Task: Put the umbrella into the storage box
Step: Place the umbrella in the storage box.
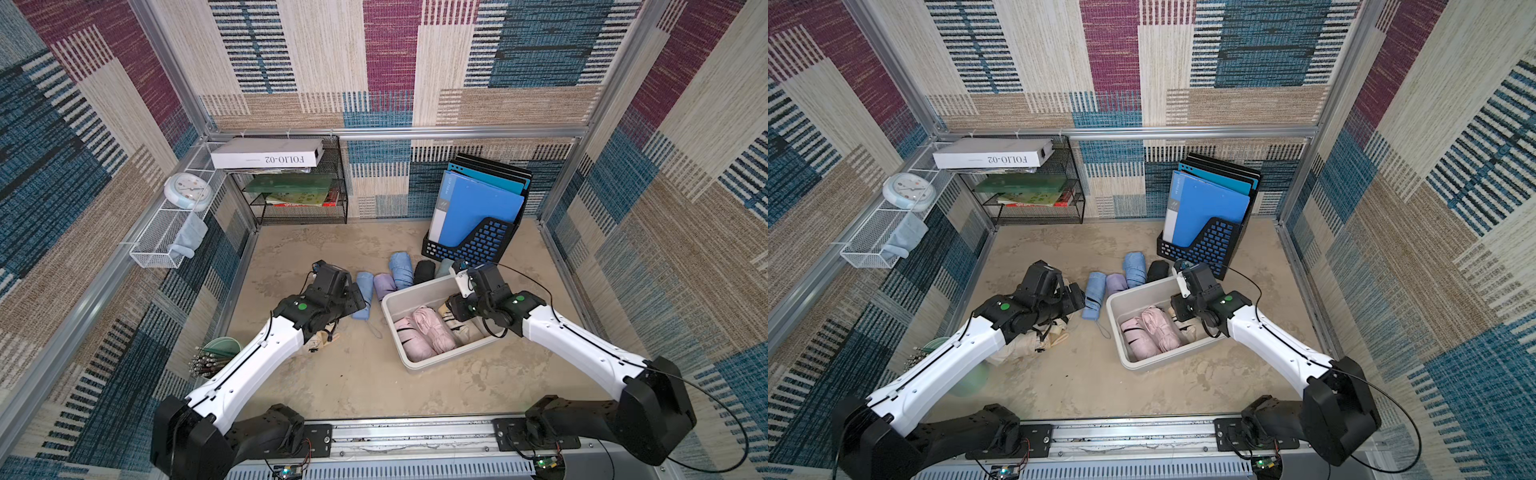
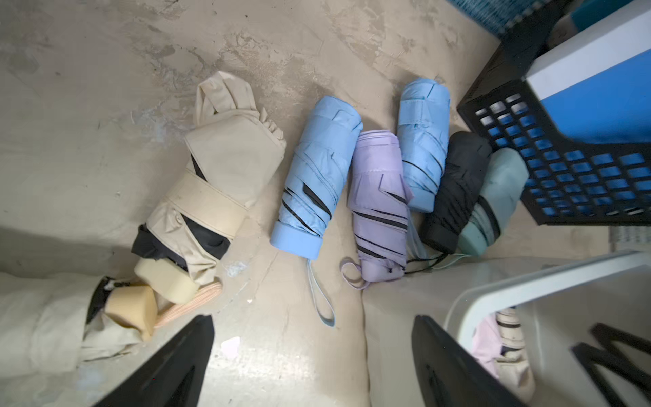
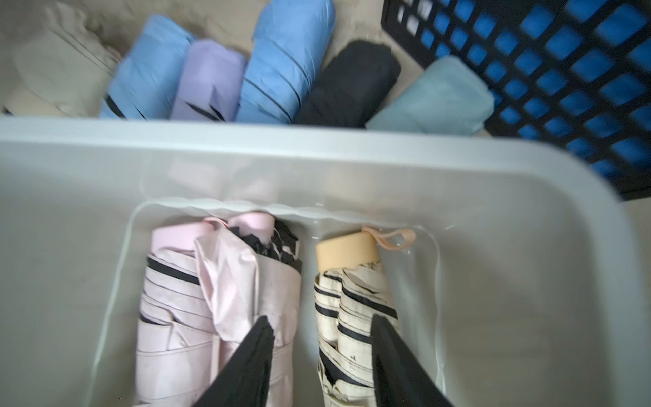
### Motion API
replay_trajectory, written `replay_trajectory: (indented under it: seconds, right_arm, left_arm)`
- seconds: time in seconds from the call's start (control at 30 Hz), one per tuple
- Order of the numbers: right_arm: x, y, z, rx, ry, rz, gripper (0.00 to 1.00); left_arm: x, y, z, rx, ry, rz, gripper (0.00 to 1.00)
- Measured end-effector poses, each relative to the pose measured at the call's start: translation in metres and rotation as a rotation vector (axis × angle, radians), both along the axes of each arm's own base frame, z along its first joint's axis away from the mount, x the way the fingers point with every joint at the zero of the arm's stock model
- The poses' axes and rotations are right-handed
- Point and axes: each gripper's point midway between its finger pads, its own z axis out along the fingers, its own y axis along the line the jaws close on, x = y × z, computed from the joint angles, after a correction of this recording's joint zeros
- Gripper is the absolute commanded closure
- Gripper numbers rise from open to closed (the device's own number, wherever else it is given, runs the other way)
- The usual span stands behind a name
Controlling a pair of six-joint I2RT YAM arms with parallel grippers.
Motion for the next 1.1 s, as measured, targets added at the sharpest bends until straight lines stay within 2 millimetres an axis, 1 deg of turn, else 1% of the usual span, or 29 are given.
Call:
replay_trajectory:
  seconds: [0.07, 0.13, 0.2, 0.27, 0.37, 0.43, 0.63, 0.8, 0.9, 1.0, 1.1]
  right_arm:
    - [-0.001, 0.001, 0.02, 0.044, -0.042, -0.007, 0.46]
    - [-0.004, 0.001, 0.033, 0.079, -0.065, -0.01, 0.44]
    - [-0.008, 0.0, 0.045, 0.114, -0.086, -0.016, 0.42]
    - [-0.012, -0.002, 0.054, 0.146, -0.102, -0.026, 0.41]
    - [-0.019, -0.005, 0.063, 0.186, -0.116, -0.039, 0.39]
    - [-0.022, -0.007, 0.064, 0.198, -0.118, -0.046, 0.39]
    - [-0.027, -0.01, 0.064, 0.226, -0.114, -0.067, 0.39]
    - [-0.031, -0.012, 0.06, 0.241, -0.105, -0.081, 0.39]
    - [-0.032, -0.013, 0.062, 0.251, -0.107, -0.087, 0.39]
    - [-0.033, -0.014, 0.064, 0.258, -0.112, -0.089, 0.39]
    - [-0.033, -0.014, 0.064, 0.258, -0.113, -0.091, 0.39]
  left_arm:
    - [0.01, 0.003, -0.006, 0.078, 0.043, -0.065, 0.08]
    - [0.019, 0.005, -0.014, 0.143, 0.085, -0.13, 0.07]
    - [0.025, 0.012, -0.026, 0.215, 0.138, -0.192, 0.06]
    - [0.028, 0.019, -0.039, 0.277, 0.187, -0.257, 0.05]
    - [0.028, 0.029, -0.057, 0.337, 0.26, -0.336, 0.05]
    - [0.031, 0.03, -0.065, 0.35, 0.287, -0.378, 0.05]
    - [0.049, 0.03, -0.086, 0.401, 0.332, -0.466, 0.08]
    - [0.073, 0.039, -0.097, 0.454, 0.349, -0.485, 0.1]
    - [0.084, 0.041, -0.103, 0.479, 0.355, -0.5, 0.1]
    - [0.09, 0.04, -0.112, 0.486, 0.373, -0.521, 0.1]
    - [0.09, 0.04, -0.121, 0.489, 0.396, -0.529, 0.1]
